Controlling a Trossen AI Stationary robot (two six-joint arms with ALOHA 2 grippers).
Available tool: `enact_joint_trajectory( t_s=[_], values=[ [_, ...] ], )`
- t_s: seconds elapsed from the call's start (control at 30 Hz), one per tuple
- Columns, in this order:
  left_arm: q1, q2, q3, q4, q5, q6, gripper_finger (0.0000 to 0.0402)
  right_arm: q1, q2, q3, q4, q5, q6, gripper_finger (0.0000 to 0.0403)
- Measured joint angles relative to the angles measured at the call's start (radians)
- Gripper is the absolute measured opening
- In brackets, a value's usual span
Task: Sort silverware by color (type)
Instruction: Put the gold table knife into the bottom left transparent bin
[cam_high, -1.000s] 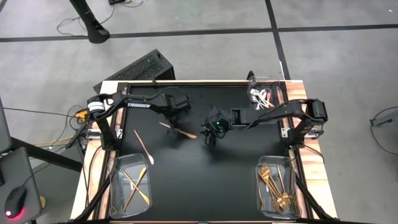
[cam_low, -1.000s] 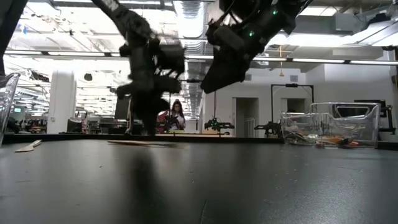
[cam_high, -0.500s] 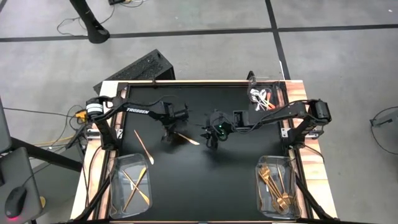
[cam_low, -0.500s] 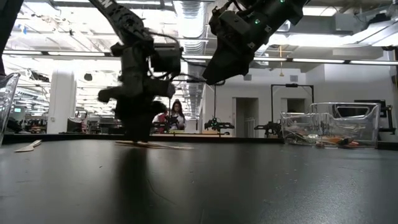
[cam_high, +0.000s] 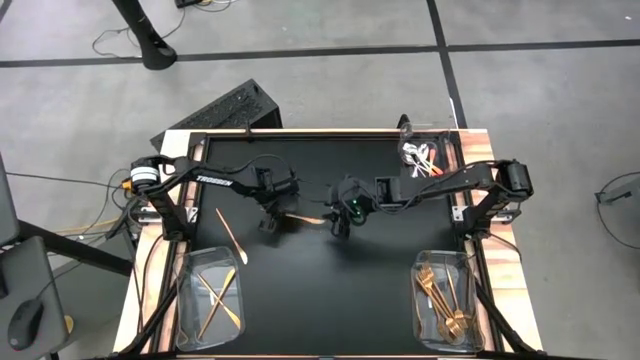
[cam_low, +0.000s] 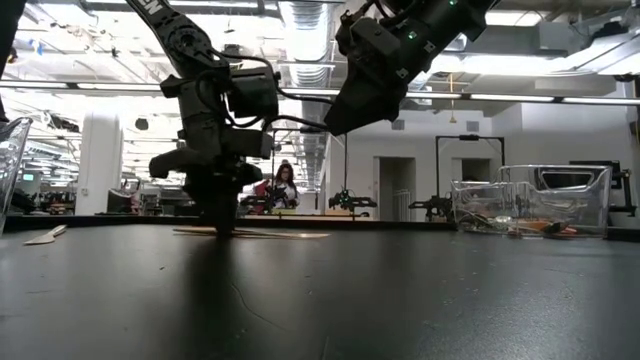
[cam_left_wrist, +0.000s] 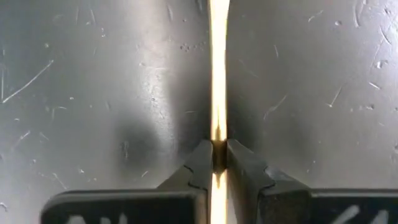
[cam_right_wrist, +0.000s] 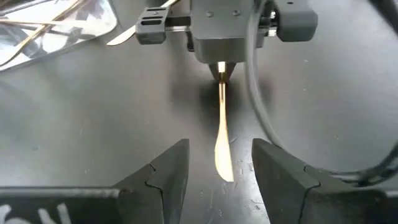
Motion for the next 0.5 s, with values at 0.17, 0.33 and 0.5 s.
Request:
enact_joint_trajectory(
  t_s=[0.17,0.33,0.5],
  values=[
    [-0.006,0.0,0.008,-0.008,-0.012,-0.072,0.0016,0.005,0.0,0.0,0.002,0.0,0.005,0.0196],
    [-0.028,-0.054,0.04,-0.084,-0.068,-0.268,0.0016,0.013,0.0,0.0,-0.004,0.027,0.026,0.0196],
    [-0.089,-0.234,0.052,-0.197,-0.218,-0.539,0.0016,0.029,0.0,0.0,-0.002,0.127,0.035,0.0196]
  ],
)
